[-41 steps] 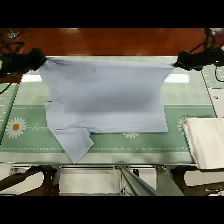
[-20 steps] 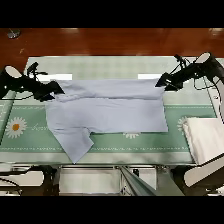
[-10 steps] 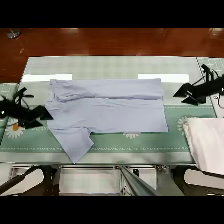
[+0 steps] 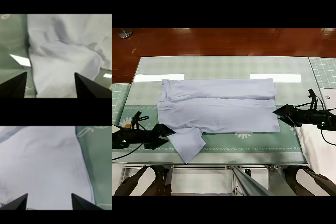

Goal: Fold the shirts.

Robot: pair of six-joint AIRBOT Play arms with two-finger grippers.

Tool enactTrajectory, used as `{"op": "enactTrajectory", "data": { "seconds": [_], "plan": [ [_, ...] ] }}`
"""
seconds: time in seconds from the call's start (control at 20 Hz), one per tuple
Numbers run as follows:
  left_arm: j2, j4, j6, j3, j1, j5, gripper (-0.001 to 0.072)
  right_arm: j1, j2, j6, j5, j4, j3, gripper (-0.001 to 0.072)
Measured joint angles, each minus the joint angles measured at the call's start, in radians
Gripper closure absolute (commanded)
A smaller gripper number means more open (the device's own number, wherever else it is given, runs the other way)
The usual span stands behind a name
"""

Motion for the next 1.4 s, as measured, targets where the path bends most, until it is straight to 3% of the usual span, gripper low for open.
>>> {"op": "enactTrajectory", "data": {
  "seconds": [0.1,0.15,0.25,0.7,0.9,1.15,1.2,1.3,1.4],
  "plan": [
    [0.006,-0.041,0.003,-0.031,-0.048,0.017,0.0008,-0.001,0.008,-0.011,0.006,0.027,-0.019,0.0088],
    [0.006,-0.057,0.005,-0.041,-0.072,0.027,0.0064,-0.002,0.011,-0.013,0.008,0.034,-0.024,0.0088],
    [0.009,-0.058,0.005,-0.058,-0.113,0.07,0.069,-0.013,0.014,-0.015,0.016,0.028,-0.015,0.0088],
    [0.012,-0.102,0.065,-0.068,-0.154,0.102,0.0679,-0.103,0.018,0.196,0.166,-0.365,0.039,0.0088],
    [0.012,-0.113,0.074,-0.068,-0.156,0.106,0.0679,-0.036,0.004,0.233,0.16,-0.373,-0.005,0.0088],
    [0.012,-0.116,0.079,-0.068,-0.156,0.109,0.0679,0.07,-0.098,0.228,0.096,-0.272,0.018,0.0094],
    [0.012,-0.116,0.079,-0.068,-0.156,0.11,0.0679,0.09,-0.126,0.225,0.085,-0.248,0.034,0.0176],
    [0.012,-0.119,0.08,-0.068,-0.156,0.114,0.0679,0.13,-0.179,0.212,0.043,-0.237,0.072,0.0676],
    [0.012,-0.121,0.084,-0.066,-0.156,0.114,0.0678,0.161,-0.215,0.183,0.045,-0.219,0.119,0.0675]
  ]
}}
